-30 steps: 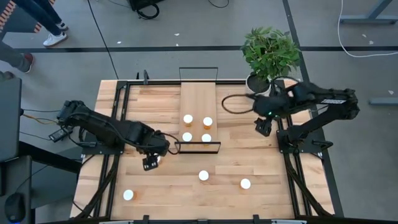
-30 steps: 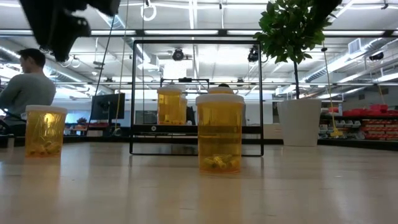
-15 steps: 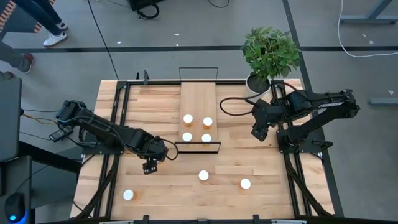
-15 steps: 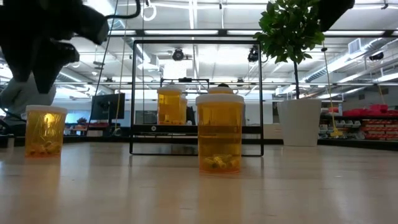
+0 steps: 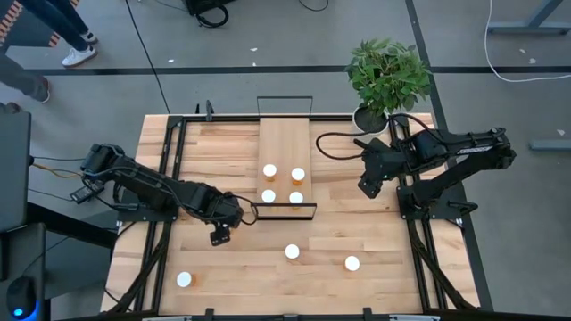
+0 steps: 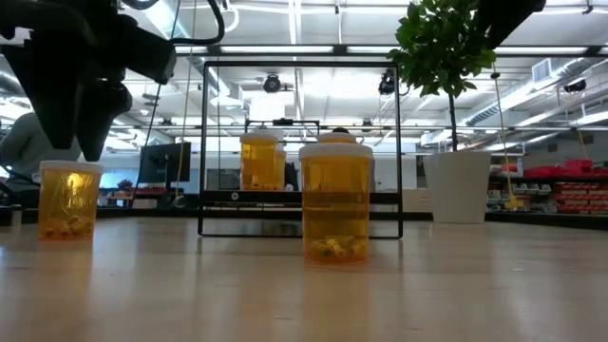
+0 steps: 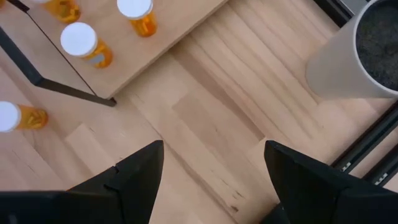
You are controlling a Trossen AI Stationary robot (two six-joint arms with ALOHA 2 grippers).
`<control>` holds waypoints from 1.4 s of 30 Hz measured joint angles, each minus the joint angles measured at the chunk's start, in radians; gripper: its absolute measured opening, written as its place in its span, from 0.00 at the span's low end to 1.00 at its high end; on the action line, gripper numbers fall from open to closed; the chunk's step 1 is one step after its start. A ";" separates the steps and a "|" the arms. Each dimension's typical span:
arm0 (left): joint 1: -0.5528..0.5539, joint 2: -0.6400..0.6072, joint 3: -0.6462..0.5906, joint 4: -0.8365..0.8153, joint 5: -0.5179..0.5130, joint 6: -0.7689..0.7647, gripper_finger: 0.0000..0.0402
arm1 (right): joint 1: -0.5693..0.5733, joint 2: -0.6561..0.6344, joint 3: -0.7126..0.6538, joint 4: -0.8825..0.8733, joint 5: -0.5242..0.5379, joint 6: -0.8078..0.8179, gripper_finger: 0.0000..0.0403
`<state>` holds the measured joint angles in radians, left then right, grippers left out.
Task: Pick and place medicine bottles onto shelf by color
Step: Put the orange pill bottle on the shelf aligned with the other orange pill bottles
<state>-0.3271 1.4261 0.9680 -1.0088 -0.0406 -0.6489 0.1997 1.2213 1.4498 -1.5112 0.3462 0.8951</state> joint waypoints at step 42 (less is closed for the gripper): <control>-0.020 0.126 0.000 0.078 0.015 0.112 0.89 | 0.000 0.000 0.000 -0.001 0.004 0.021 0.71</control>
<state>-0.3470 1.5524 0.9676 -0.9312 -0.0254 -0.5368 0.1997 1.2213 1.4498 -1.5120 0.3504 0.9161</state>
